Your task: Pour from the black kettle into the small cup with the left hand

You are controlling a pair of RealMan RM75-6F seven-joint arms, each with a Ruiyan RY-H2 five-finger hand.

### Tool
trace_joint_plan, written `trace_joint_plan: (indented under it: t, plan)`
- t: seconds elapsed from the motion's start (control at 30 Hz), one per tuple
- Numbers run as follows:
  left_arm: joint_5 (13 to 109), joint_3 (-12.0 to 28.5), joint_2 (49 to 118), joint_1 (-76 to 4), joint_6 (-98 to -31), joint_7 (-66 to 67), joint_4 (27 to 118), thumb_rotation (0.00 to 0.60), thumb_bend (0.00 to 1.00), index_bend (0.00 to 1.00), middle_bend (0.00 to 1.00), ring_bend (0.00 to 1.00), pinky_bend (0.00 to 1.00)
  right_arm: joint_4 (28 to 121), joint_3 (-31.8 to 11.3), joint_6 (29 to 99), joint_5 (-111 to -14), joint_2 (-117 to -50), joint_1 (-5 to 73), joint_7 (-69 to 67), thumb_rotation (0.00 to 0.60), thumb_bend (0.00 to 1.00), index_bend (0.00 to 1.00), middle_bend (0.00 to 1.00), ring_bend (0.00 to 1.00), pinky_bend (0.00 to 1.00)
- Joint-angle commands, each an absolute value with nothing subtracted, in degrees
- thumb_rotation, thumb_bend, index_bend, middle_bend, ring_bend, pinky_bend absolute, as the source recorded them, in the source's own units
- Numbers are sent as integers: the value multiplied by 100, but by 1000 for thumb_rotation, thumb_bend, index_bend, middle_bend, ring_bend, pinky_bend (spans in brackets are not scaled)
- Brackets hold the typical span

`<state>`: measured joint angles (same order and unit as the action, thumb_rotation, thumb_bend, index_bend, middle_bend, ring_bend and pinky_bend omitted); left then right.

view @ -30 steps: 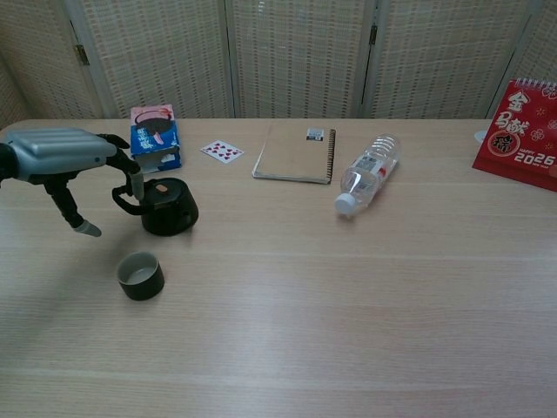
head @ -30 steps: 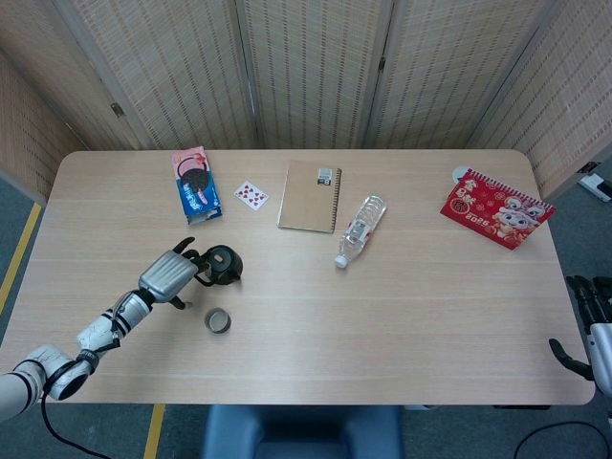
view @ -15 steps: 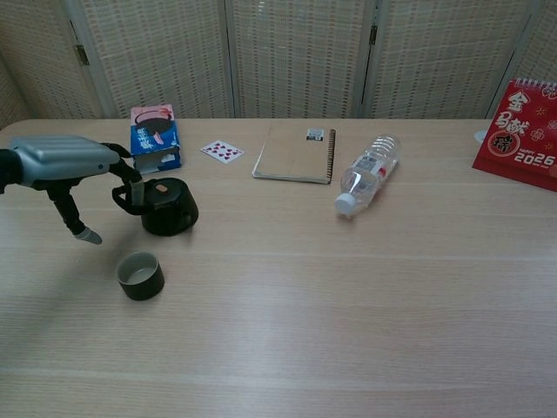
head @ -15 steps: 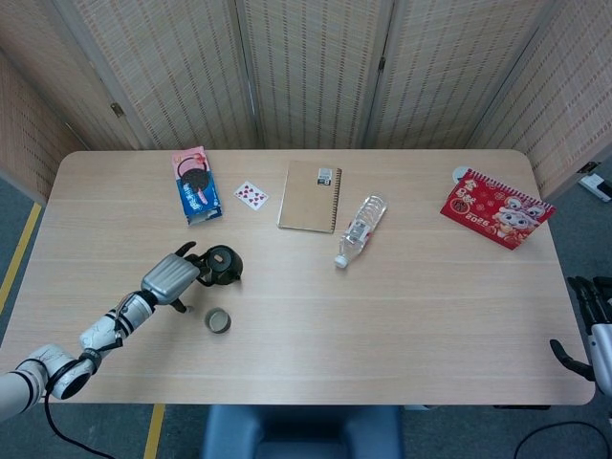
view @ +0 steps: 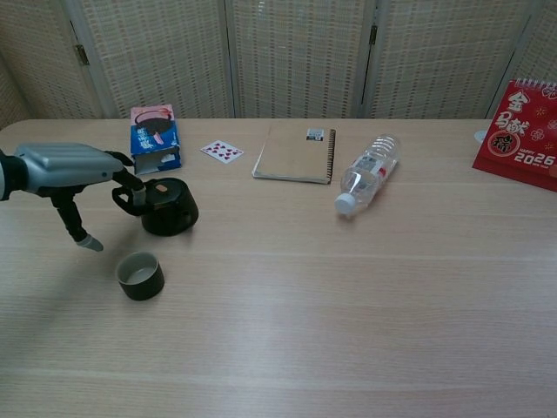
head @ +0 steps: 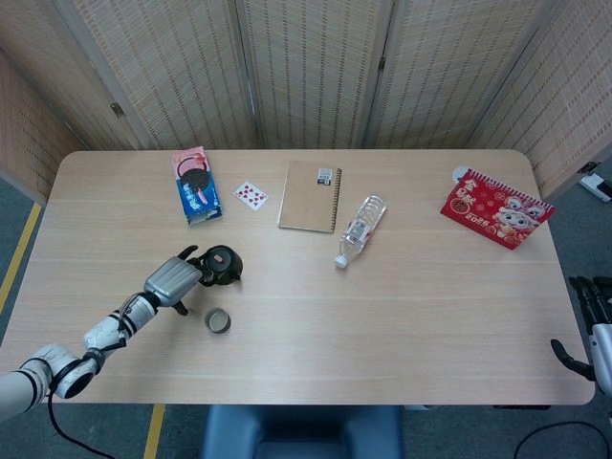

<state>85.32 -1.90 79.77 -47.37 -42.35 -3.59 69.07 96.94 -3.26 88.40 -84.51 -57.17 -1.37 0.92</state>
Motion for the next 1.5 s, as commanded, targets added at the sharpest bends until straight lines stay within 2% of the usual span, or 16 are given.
trace_joint_plan:
  t: [0.03, 0.33, 0.93, 1.07, 1.5]
  plan:
    - [8500, -196, 7984, -4755, -4156, -365, 6907, 600, 166, 405, 426, 286, 0, 9692, -326, 8839, -8443, -5719, -141, 88, 600, 290, 22, 121, 251, 0]
    - [8400, -228, 7923, -4788, -3925, -341, 6965, 600, 166, 430, 455, 309, 0, 9680, -329, 8822, -8415, -5726, -145, 75, 600, 290, 22, 121, 251, 0]
    - [8641, -442, 7940, -4719, -3893, -633, 6733, 600, 165, 472, 493, 336, 0, 9712, -340, 8837, -8402, -5730, -157, 103, 600, 290, 22, 121, 249, 0]
    - [8741, -475, 7969, -4701, -3978, -723, 6674, 600, 164, 517, 523, 362, 0, 9725, -346, 8866, -8418, -5722, -164, 112, 600, 290, 22, 121, 250, 0]
    - [8965, -558, 8126, -4709, -4106, -891, 6493, 600, 165, 695, 709, 525, 0, 9697, -362, 8865, -8392, -5729, -168, 82, 600, 290, 22, 121, 250, 0]
